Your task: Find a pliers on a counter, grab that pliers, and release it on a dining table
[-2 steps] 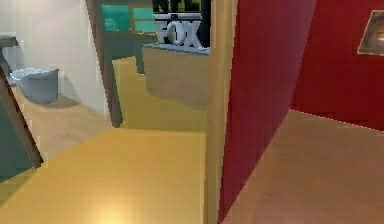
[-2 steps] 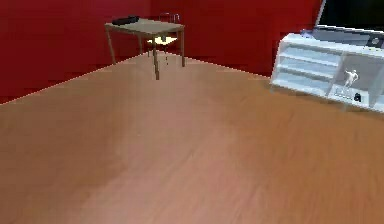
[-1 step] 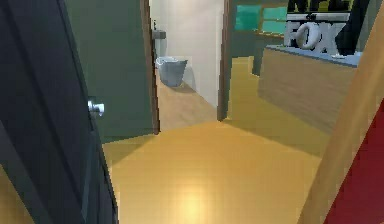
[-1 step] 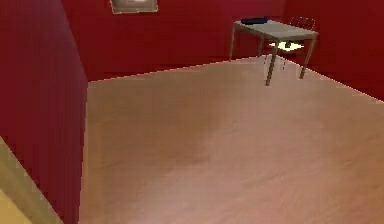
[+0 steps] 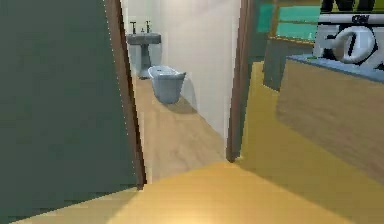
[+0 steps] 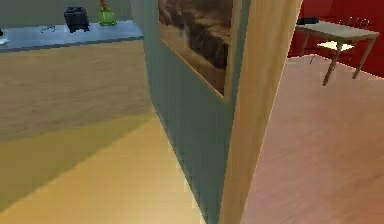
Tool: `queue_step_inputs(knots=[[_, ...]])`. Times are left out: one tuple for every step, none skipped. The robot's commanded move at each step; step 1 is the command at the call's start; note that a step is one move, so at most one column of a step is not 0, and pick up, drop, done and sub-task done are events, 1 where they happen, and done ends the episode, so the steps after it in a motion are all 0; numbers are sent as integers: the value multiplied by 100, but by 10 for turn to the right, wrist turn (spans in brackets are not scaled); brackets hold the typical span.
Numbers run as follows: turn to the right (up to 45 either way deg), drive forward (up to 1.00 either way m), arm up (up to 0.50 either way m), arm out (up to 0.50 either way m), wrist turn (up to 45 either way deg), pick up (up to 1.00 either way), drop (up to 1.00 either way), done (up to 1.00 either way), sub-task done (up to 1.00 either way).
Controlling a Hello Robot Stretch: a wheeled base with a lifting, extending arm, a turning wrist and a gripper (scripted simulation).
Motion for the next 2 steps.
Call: queue_step_inputs(knots=[[-390,0,0,0,0,0,0,0,0],[0,5,0,0,0,0,0,0,0]])
